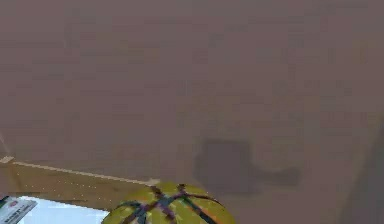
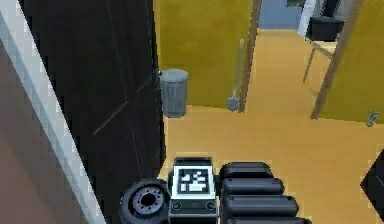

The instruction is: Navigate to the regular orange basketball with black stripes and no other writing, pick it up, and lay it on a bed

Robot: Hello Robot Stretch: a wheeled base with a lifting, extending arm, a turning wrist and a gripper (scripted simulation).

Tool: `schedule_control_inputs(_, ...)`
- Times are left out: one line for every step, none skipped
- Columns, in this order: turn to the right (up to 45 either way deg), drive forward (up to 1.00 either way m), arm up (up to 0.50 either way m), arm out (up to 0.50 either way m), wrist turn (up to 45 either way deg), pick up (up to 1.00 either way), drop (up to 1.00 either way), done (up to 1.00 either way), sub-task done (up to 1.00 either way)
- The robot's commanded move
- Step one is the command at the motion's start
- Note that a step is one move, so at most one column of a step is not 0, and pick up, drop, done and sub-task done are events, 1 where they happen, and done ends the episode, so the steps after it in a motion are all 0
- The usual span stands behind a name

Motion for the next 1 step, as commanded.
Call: schedule_control_inputs(-45.0,0.0,0.0,0.0,0.0,0.0,0.0,0.0,0.0)
